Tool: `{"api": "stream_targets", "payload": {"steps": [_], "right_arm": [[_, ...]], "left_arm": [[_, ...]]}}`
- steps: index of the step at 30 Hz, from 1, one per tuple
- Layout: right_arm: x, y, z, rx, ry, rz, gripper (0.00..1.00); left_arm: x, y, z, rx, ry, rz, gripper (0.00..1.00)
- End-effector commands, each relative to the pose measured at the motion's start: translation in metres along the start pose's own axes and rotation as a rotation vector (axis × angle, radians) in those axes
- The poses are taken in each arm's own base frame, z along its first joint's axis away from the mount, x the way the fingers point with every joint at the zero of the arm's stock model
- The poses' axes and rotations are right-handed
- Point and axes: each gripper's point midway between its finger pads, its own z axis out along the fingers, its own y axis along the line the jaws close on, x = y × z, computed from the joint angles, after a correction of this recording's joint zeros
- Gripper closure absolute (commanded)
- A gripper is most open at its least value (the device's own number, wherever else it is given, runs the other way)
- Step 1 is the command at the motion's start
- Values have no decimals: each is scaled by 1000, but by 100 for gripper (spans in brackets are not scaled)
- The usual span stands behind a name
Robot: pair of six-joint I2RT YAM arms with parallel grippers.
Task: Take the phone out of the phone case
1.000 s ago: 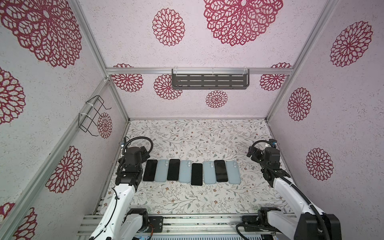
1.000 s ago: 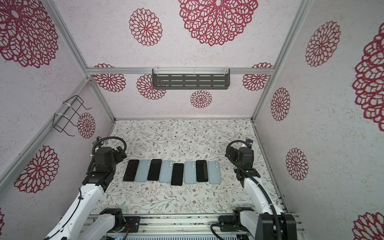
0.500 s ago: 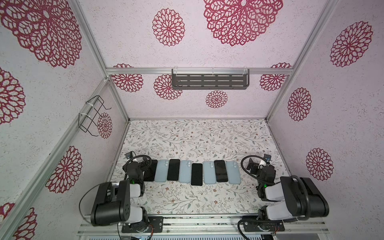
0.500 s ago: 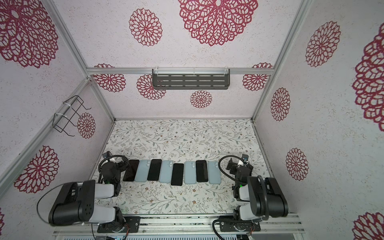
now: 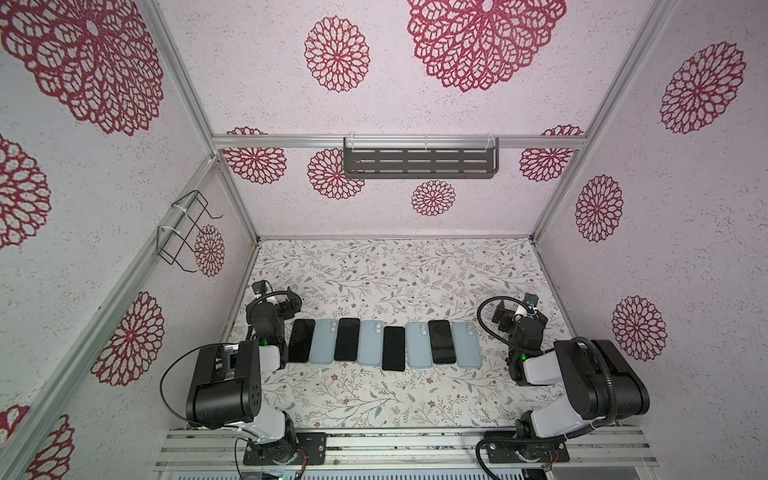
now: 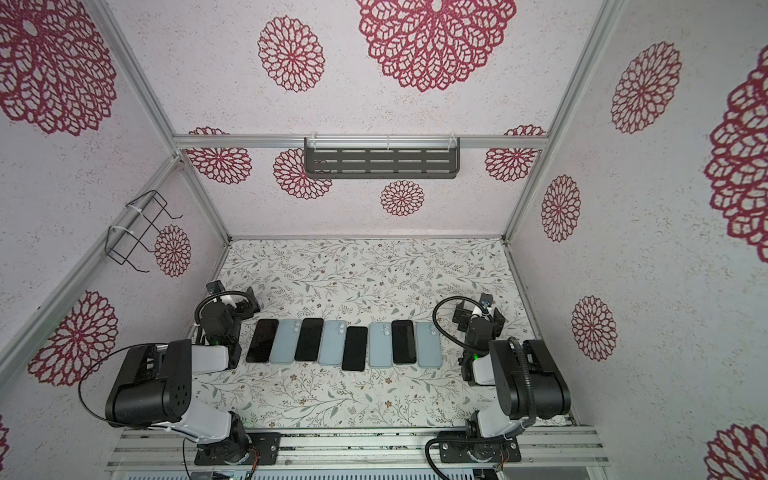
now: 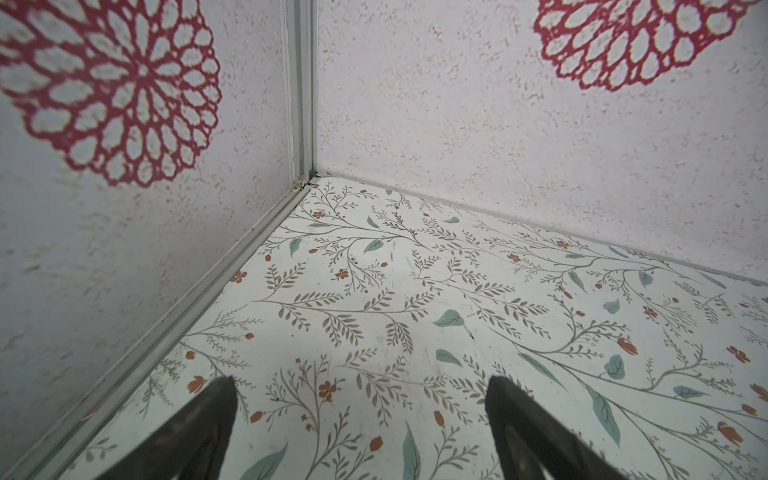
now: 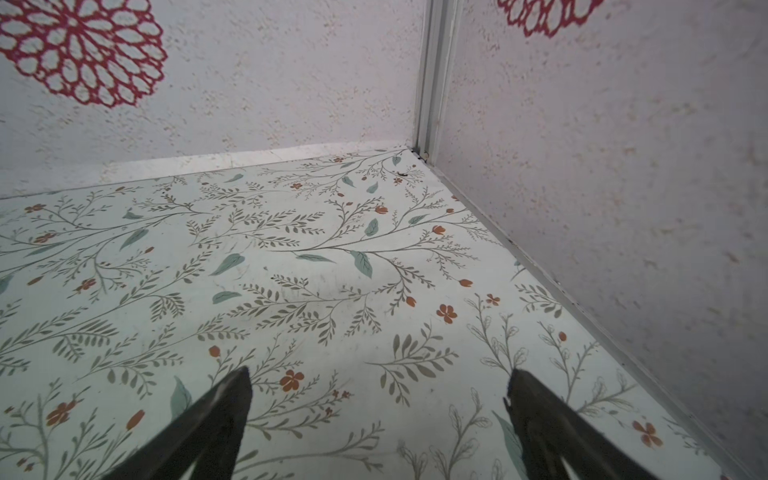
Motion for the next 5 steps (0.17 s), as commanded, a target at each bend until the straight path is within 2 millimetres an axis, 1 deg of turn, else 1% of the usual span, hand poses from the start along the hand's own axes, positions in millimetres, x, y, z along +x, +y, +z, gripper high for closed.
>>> {"api": "stream_targets", "payload": {"steps": [1,5], "right_arm": [[-12,-5,0,43,-42,-1,1],[-13,-6,0,43,-47,1,1]], "left_arm": [[-1,-3,-1,20,-7,16,3],[-1,-3,-1,17,-2,20,3]]}}
